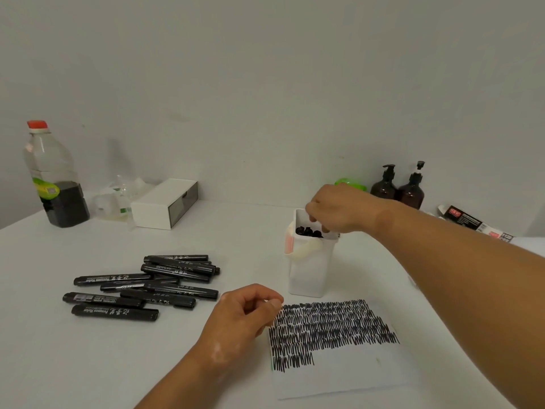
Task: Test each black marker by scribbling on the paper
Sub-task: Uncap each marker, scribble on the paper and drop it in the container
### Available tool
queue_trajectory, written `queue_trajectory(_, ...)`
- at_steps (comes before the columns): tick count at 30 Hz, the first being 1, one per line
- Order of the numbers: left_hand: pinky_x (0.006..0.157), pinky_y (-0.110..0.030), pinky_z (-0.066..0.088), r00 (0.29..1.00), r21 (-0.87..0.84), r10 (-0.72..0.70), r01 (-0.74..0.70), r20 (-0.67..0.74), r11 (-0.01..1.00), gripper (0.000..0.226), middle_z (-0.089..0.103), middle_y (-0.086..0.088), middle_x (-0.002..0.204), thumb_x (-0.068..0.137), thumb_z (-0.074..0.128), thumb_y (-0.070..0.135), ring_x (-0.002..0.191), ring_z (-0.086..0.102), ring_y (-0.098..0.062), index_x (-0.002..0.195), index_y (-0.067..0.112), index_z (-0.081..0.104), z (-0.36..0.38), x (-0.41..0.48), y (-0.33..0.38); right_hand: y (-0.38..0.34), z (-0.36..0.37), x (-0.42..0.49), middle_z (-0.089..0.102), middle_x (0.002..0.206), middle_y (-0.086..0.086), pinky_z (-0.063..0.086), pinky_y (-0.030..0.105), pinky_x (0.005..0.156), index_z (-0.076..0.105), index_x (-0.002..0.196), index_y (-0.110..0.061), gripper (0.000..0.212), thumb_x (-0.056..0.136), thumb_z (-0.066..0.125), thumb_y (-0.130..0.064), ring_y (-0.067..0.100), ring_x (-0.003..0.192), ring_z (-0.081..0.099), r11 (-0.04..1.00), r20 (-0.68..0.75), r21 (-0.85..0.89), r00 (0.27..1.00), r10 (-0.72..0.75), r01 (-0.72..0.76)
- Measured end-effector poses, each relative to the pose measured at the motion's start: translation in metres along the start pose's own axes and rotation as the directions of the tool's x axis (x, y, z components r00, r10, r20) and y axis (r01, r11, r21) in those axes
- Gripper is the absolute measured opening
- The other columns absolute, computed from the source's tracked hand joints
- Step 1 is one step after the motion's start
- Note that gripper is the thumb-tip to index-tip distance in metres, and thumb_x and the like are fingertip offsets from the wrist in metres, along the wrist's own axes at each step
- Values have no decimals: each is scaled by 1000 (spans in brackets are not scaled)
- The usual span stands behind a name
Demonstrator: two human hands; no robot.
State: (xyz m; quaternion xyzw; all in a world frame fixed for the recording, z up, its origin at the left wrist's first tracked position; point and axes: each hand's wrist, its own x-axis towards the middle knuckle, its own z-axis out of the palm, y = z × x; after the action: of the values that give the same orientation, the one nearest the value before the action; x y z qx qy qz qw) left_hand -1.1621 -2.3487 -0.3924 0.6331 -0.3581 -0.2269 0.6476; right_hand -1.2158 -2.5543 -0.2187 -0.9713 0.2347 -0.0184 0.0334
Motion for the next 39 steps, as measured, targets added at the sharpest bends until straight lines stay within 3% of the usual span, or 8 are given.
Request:
queue_trajectory(2,56,-23,41,1000,6,-1,1,-9,1000,17,52,1,59,78,68,35,58,46,-13,86,23,77,-1,0,0,4,-10,-6,72,104,18,54,45,91,68,107,2,37,101,38,-21,36,103,63,998,-79,60,997,-8,13)
queue_trajectory(6,56,-23,41,1000,8,-5,5,-23,1000,13,53,1,60,80,70,33,58,47,-13,86,24,77,-2,0,-1,21,-21,-31,77,79,-5,49,27,62,76,86,-21,31,97,46,-25,8,79,68,947,-274,314,962,22,68)
queue_trajectory(10,56,-22,41,1000,40,-12,13,-27,999,9,53,0,60,91,70,20,58,46,-13,87,24,77,-4,0,-1,31,-2,-76,73,65,-12,41,25,56,71,69,-26,26,82,49,-31,-3,58,60,851,-444,497,893,79,172)
queue_trajectory(13,57,-21,41,999,75,-8,11,-39,997,10,53,3,59,92,70,21,57,47,-10,86,26,77,-5,-1,0,34,48,-109,71,62,-11,41,25,53,70,66,-27,23,74,49,-33,0,54,57,775,-403,615,903,147,148)
queue_trajectory(18,57,-21,41,997,117,-16,24,-71,993,6,56,6,57,84,71,31,56,48,-9,85,28,77,-2,-4,0,33,127,-123,69,65,-9,43,14,53,69,68,-29,19,82,65,-18,2,53,55,787,-264,615,952,151,46)
queue_trajectory(30,56,-18,44,980,276,-41,95,-194,956,15,66,7,67,90,70,14,56,53,-5,83,26,76,-7,-7,7,38,180,-132,68,73,-23,45,19,58,67,75,-40,21,78,75,-20,10,62,59,787,-372,605,917,147,120)
queue_trajectory(34,60,-10,45,960,565,71,98,-270,819,11,71,9,73,87,70,16,61,59,-1,85,26,75,-36,-7,18,36,179,-132,68,71,-22,49,25,60,68,73,-39,21,77,75,-20,11,63,60,767,-368,630,916,161,118)
queue_trajectory(39,71,-13,50,959,908,196,111,-205,405,19,69,9,86,87,66,9,75,63,-7,100,21,73,-107,-26,28,37,175,-133,68,67,-22,48,24,69,68,68,-36,23,77,77,-17,9,64,61,736,-363,664,917,167,129)
